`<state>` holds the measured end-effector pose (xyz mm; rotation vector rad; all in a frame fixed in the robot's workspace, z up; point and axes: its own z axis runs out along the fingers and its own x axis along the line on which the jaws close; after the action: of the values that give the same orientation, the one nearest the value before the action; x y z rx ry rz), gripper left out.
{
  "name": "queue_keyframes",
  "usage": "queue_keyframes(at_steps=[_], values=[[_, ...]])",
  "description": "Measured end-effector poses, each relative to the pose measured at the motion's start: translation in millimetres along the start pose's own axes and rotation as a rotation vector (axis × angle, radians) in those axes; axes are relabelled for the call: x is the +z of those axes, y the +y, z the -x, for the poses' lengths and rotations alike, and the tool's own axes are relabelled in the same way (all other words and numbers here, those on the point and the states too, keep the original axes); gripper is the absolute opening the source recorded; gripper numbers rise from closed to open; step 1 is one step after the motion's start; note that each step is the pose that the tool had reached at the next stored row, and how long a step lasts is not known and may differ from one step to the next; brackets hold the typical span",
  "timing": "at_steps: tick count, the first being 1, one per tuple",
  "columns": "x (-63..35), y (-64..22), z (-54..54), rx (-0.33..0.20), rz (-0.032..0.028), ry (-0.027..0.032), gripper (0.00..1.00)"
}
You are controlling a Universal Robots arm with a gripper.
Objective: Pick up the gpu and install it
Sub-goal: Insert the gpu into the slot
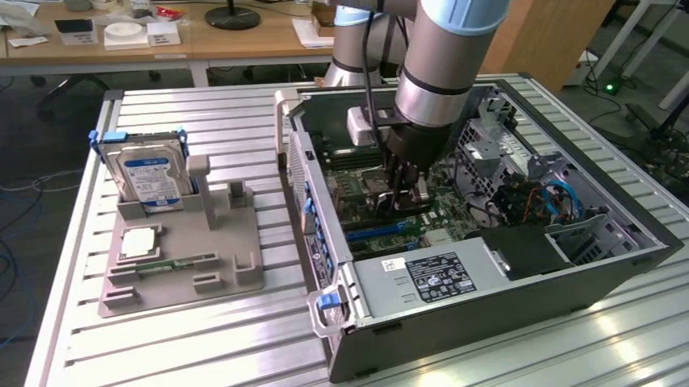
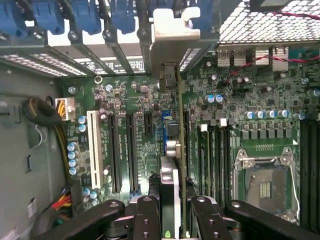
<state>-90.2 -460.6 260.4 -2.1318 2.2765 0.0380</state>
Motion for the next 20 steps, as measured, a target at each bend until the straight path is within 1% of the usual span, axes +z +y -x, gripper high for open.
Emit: queue_keyframes(at_steps=[3,7,11,16,20], values=[[5.3,0.1,-0.9,0.0,0.0,0.0,0.29],[9.0,0.8,-3.3,0.001,-0.0001,-0.0002,0.29],[10.1,3.0,-3.6,0.001,0.0002,0.0001,0.29],[11.8,3.3,-4.2,0.001,0.0003,0.0001,0.29],[12.2,4.0,-4.3,0.001,0.0027,0.0002,0.29]])
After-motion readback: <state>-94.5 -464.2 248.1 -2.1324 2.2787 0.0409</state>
